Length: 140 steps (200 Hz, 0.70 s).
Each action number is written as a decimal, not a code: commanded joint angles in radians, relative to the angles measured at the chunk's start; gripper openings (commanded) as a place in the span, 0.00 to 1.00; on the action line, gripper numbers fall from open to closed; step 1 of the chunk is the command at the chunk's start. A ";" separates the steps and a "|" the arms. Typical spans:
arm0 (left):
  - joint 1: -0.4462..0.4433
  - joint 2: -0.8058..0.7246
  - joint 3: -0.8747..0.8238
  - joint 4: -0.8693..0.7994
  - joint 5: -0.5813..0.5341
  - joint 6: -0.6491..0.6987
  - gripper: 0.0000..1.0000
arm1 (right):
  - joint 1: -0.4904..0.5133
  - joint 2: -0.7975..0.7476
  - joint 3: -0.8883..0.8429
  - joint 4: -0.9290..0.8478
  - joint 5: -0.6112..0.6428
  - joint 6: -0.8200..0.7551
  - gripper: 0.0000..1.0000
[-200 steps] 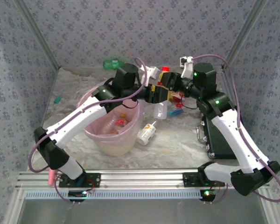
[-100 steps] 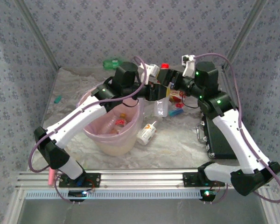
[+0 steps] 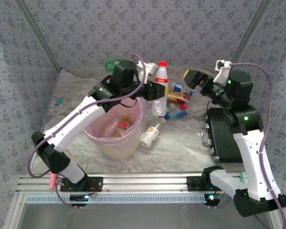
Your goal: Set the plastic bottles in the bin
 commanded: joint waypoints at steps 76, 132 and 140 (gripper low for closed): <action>0.231 -0.363 -0.035 -0.452 -0.200 0.134 0.27 | -0.075 -0.004 -0.138 -0.159 -0.042 -0.118 1.00; 0.234 -0.401 -0.215 -0.568 -0.376 0.144 0.27 | -0.077 0.028 -0.172 -0.160 -0.034 -0.133 1.00; 0.230 -0.401 -0.244 -0.577 -0.406 0.148 0.27 | -0.077 0.028 -0.174 -0.168 -0.020 -0.137 1.00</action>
